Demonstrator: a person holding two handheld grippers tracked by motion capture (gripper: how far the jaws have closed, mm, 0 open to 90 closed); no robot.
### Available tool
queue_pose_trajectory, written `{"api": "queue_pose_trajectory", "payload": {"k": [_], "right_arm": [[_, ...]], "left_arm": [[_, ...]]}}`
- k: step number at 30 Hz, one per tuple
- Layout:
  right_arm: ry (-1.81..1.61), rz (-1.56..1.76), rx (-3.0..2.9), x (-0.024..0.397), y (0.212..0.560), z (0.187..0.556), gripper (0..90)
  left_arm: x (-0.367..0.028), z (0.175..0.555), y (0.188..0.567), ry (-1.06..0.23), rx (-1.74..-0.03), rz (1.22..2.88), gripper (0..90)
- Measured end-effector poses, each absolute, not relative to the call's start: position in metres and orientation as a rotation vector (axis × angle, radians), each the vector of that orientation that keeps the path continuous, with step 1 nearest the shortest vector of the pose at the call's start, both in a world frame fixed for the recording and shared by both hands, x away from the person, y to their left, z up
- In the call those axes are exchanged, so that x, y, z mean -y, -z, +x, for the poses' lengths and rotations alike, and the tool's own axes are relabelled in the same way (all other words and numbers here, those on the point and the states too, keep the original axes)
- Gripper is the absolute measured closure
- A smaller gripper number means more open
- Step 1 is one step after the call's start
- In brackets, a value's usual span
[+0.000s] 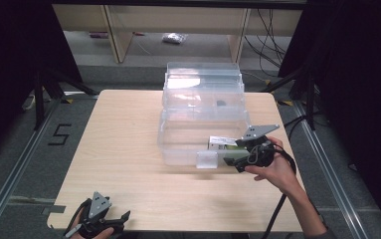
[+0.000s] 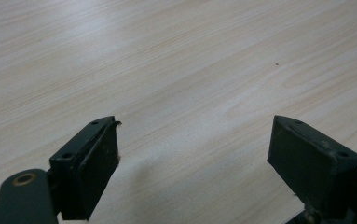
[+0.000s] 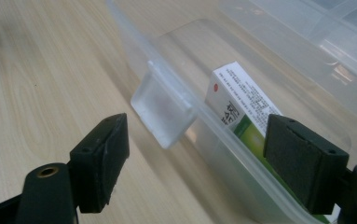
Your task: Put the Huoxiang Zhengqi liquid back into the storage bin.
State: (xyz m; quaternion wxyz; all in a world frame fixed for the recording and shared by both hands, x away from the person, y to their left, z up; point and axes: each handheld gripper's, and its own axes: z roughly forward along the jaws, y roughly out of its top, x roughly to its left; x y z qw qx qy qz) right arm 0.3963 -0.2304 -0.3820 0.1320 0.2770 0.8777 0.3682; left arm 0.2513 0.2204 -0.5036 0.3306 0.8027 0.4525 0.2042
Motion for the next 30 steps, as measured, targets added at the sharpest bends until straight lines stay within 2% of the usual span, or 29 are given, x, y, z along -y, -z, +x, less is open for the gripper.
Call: {"api": "queue_pose_trajectory", "payload": {"k": [12, 30], "right_arm": [[-1.124, 0.870, -2.535, 0.235, 0.398, 0.374, 24.0], [-1.177, 0.863, -2.508, 0.236, 0.412, 0.351, 21.4]], "left_arm": [[-0.218, 0.251, 0.506, -0.563, -1.206, 2.072, 15.4], [-0.220, 0.250, 0.503, -0.537, -1.174, 2.102, 15.4]]}}
